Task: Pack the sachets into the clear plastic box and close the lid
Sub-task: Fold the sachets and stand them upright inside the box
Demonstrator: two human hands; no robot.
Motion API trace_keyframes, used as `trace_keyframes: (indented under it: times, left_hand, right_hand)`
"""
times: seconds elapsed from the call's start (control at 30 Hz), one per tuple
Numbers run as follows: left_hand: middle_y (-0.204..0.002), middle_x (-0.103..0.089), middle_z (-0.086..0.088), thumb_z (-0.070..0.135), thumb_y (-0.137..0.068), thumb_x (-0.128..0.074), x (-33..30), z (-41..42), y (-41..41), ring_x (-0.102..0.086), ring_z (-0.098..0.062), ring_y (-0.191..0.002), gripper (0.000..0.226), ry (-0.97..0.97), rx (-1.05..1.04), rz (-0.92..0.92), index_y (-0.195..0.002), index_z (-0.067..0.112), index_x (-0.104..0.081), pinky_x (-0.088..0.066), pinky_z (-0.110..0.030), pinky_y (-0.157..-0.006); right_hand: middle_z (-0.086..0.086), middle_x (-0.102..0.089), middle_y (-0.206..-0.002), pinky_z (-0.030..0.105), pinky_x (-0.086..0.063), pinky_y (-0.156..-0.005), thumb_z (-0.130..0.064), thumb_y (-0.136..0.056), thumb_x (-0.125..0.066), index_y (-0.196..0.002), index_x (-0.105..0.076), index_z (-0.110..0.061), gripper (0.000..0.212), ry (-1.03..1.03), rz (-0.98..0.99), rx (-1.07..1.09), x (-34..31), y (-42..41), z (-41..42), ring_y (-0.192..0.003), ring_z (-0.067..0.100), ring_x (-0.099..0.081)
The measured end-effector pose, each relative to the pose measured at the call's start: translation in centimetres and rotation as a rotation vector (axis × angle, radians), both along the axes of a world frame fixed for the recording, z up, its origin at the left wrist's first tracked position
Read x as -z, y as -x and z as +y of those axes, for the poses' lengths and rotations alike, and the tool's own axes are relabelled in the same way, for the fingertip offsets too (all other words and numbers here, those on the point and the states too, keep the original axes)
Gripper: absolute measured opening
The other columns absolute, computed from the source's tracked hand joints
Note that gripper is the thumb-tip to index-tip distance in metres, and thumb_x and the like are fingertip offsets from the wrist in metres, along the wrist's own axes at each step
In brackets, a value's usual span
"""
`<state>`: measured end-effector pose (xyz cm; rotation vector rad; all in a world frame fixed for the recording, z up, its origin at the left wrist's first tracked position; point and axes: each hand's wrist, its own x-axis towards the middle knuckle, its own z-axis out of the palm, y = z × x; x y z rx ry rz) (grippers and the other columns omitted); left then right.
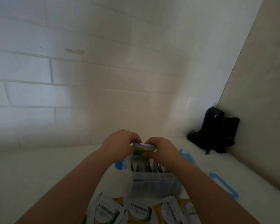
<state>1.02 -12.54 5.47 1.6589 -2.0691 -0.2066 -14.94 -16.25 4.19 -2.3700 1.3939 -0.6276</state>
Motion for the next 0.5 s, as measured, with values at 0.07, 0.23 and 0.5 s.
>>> trace_keyframes:
  times: [0.07,0.23,0.5]
  left_hand:
    - [-0.117,-0.063,0.002,0.018,-0.087,-0.053,-0.1,0.1,0.2,-0.053,-0.016,-0.106,0.032,-0.034,0.041,-0.071,-0.118,0.027,-0.056,-0.046,-0.036,-0.092]
    - [-0.112,-0.060,0.010,0.005,-0.088,-0.047,-0.3,2.1,-0.5,-0.054,-0.005,-0.098,0.033,0.114,0.020,0.266,-0.110,0.027,-0.058,-0.041,-0.015,-0.085]
    - [-0.095,-0.064,0.017,0.021,-0.087,-0.054,3.3,11.4,-6.7,-0.057,0.003,-0.082,0.024,-0.044,-0.094,0.201,-0.081,0.045,-0.056,-0.042,-0.012,-0.070]
  right_hand:
    - [0.000,-0.064,-0.089,0.007,-0.036,-0.053,-0.026,-0.073,-0.072,-0.104,-0.061,-0.019,0.034,-0.085,-0.116,0.027,0.2,0.2,0.1,-0.068,0.003,-0.055]
    - [-0.003,-0.065,-0.081,0.021,-0.048,-0.069,-0.026,-0.081,-0.065,-0.091,-0.064,-0.022,0.011,0.176,-0.265,0.104,-1.3,0.0,1.2,-0.075,0.006,-0.057]
    - [-0.023,-0.062,-0.075,0.007,-0.046,-0.064,-0.018,-0.083,-0.060,-0.080,-0.054,-0.047,0.029,0.358,-0.308,-0.103,-4.1,3.1,10.3,-0.076,0.002,-0.058]
